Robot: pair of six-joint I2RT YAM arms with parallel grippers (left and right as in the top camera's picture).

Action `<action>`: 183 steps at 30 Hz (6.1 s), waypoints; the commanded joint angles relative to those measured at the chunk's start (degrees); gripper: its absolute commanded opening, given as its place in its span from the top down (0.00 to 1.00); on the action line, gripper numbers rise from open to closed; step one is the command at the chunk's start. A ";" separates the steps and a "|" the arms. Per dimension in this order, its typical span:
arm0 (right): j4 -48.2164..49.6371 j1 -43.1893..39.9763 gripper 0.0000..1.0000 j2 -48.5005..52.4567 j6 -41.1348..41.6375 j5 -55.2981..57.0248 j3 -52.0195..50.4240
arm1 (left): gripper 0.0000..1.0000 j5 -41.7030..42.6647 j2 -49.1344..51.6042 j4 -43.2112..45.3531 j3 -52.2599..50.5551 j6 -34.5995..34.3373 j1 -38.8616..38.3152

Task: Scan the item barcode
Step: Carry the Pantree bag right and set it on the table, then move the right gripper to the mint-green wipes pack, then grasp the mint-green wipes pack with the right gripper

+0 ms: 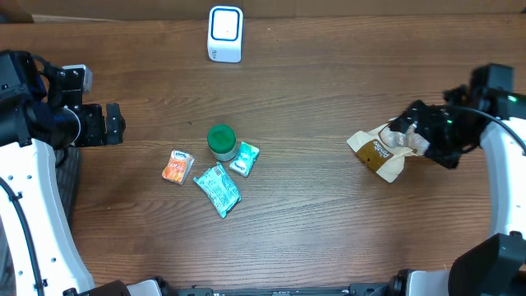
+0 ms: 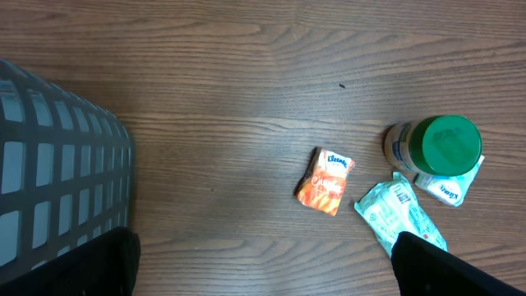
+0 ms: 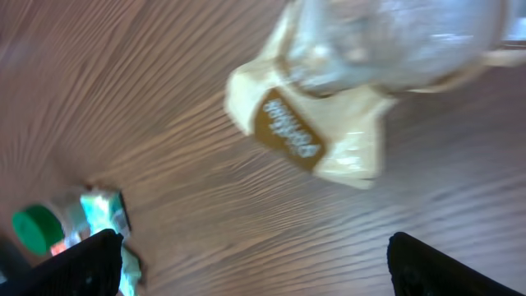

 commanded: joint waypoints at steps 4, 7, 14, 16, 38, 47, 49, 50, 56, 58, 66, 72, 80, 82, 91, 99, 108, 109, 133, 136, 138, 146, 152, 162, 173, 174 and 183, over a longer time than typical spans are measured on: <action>5.01 12.83 0.00 -0.13 3.98 -0.26 1.46 | 0.00 -0.15 0.35 0.09 0.59 1.44 0.22; 11.74 18.84 0.00 -0.13 10.43 -0.28 0.15 | 0.00 -0.15 0.35 0.09 0.59 1.44 0.24; 29.49 32.02 0.18 0.79 16.94 -0.02 -7.37 | 0.00 -0.13 0.35 0.09 0.59 1.44 0.22; 34.01 35.04 0.26 1.75 18.08 0.20 -9.35 | 0.00 -0.15 0.35 0.09 0.59 1.44 0.24; 49.35 46.88 0.64 20.15 31.10 2.29 -10.75 | 0.00 -0.15 0.35 0.07 0.59 1.44 0.24; 52.26 47.89 0.75 24.52 31.26 1.03 -10.75 | 0.00 -0.15 0.35 0.09 0.59 1.44 0.24; 52.28 47.89 0.80 24.52 31.26 1.05 -10.75 | 0.00 -0.15 0.35 0.07 0.59 1.44 0.24; 52.24 47.89 0.83 24.52 31.26 1.05 -10.75 | 0.00 -0.15 0.35 0.07 0.59 1.44 0.24; 51.01 47.74 0.96 23.93 31.26 1.03 -10.67 | 0.00 -0.15 0.35 0.07 0.59 1.44 0.24; 49.55 47.32 0.96 23.12 31.26 1.16 -10.34 | 0.00 -0.15 0.35 0.09 0.59 1.44 0.24; 34.07 44.59 0.96 15.04 29.51 10.08 -9.55 | 0.00 -0.15 0.35 0.09 0.59 1.44 0.24; 27.45 44.37 0.70 12.92 25.29 10.49 -9.44 | 0.00 -0.15 0.35 0.09 0.59 1.44 0.24; 18.58 44.30 0.53 12.90 21.75 11.89 -5.09 | 0.00 -0.15 0.35 0.07 0.59 1.44 0.20; 15.17 44.30 0.53 12.90 21.75 12.98 -3.72 | 0.00 -0.15 0.35 0.09 0.59 1.44 0.20; 9.07 45.51 0.59 12.94 22.03 12.35 -6.16 | 0.00 -0.15 0.35 0.09 0.59 1.46 0.20; 10.08 48.39 0.62 13.09 25.51 12.68 -9.99 | 0.00 -0.15 0.35 0.09 0.59 1.44 0.20; 8.70 48.33 0.69 13.25 28.50 16.72 -10.71 | 0.00 -0.15 0.35 0.07 0.59 1.44 0.20; 8.79 48.33 0.70 13.27 28.61 16.65 -10.88 | 0.00 -0.15 0.35 0.07 0.59 1.44 0.20; 20.17 48.54 0.82 18.10 26.75 2.01 -11.80 | 0.00 -0.15 0.35 0.07 0.59 1.44 0.20; 25.18 48.54 0.83 18.10 27.54 0.79 -11.80 | 0.00 -0.15 0.35 0.07 0.59 1.44 0.20; 29.27 48.54 0.83 18.10 28.52 0.98 -11.80 | 0.00 -0.15 0.35 0.09 0.59 1.44 0.20; 49.07 47.10 0.82 18.10 30.16 6.19 -10.47 | 0.00 -0.15 0.35 0.07 0.59 1.46 0.20; 47.30 44.02 0.76 18.10 23.69 6.19 -5.40 | 0.00 -0.15 0.35 0.07 0.59 1.44 0.20; 35.15 35.52 0.57 18.10 5.62 -2.08 -3.30 | 0.00 -0.15 0.35 0.07 0.59 1.44 0.20; 31.23 34.42 0.66 24.48 2.49 -8.90 -3.63 | 0.00 -0.15 0.35 0.07 0.59 1.46 0.20; 31.23 34.42 0.67 25.07 2.49 -10.10 -3.63 | 0.00 -0.15 0.35 0.09 0.59 1.46 0.20; 27.43 34.49 0.70 25.53 2.99 -11.34 -3.63 | 0.00 -0.15 0.35 0.07 0.59 1.46 0.20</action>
